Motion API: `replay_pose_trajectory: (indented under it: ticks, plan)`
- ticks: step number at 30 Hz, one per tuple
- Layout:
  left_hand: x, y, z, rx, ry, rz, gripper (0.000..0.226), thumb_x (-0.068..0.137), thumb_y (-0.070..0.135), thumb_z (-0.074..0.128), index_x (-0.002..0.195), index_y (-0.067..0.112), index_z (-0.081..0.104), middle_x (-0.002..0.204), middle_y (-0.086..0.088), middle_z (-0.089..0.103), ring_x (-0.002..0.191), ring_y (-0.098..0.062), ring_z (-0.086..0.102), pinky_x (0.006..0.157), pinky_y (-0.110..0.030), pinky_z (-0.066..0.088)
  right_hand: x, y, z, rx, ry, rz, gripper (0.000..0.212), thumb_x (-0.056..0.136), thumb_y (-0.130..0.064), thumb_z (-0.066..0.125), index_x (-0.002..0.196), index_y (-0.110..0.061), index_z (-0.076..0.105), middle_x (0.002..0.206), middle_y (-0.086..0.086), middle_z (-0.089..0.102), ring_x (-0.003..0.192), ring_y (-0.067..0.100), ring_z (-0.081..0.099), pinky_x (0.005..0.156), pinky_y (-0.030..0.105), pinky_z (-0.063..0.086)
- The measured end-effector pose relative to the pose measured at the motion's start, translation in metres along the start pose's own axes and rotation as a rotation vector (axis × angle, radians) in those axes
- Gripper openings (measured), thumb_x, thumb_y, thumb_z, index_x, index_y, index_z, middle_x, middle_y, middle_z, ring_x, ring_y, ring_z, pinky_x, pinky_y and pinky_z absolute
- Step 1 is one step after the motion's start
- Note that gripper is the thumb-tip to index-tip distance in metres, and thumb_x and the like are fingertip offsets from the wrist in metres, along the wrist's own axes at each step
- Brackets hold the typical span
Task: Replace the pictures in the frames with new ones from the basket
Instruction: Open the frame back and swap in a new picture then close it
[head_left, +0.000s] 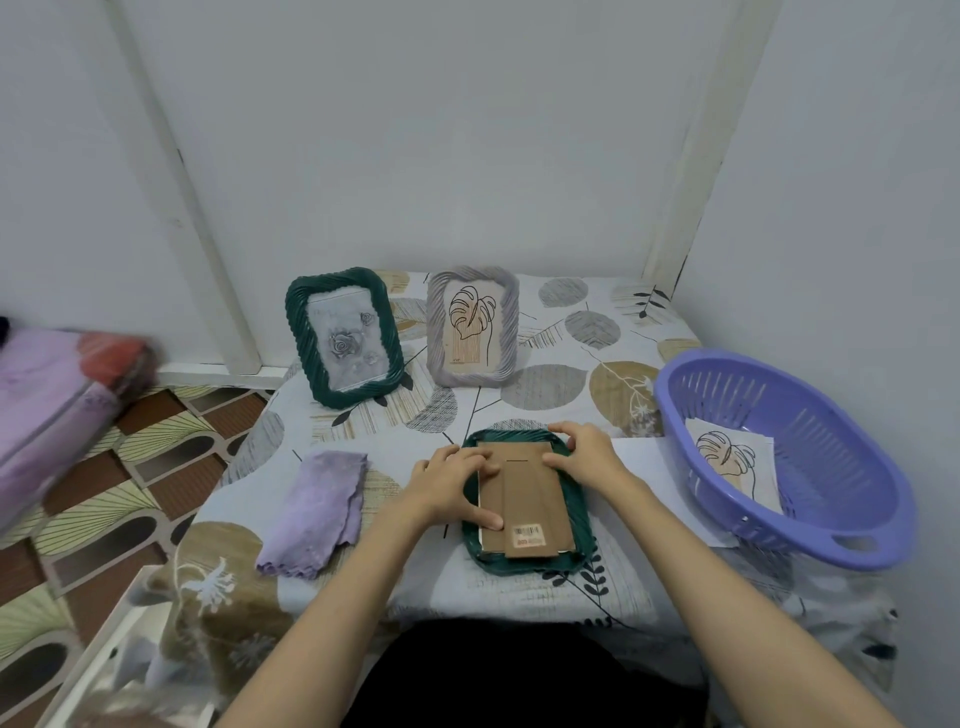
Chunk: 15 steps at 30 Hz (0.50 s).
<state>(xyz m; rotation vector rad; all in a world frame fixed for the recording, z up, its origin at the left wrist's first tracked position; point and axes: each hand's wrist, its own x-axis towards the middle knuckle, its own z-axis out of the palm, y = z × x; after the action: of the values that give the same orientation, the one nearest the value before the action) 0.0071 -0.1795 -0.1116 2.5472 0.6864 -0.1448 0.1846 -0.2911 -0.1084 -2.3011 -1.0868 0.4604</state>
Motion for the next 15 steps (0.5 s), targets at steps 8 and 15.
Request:
replay_pose_trajectory:
  ticks: [8,15]
  plan:
    - [0.0,-0.001,0.0,-0.029,0.019,0.016,0.073,0.067,0.05,0.074,0.131,0.03,0.044,0.152,0.017,0.022,0.136,-0.016,0.019,0.108,-0.04,0.018,0.004,0.006,-0.001,-0.085,-0.05,-0.053,0.045,0.083,-0.023,0.066,0.125,-0.014,0.055,0.108,0.013,0.049,0.11,0.03,0.049,0.094,0.031,0.036]
    - [0.003,-0.003,0.0,-0.012,0.005,0.022,0.073,0.067,0.051,0.073,0.13,0.03,0.045,0.15,0.017,0.023,0.135,-0.017,0.019,0.109,-0.04,0.018,-0.002,0.013,0.003,-0.019,0.024,-0.104,0.042,0.084,-0.023,0.065,0.124,-0.012,0.058,0.093,0.004,0.042,0.089,0.02,0.047,0.075,0.021,0.029]
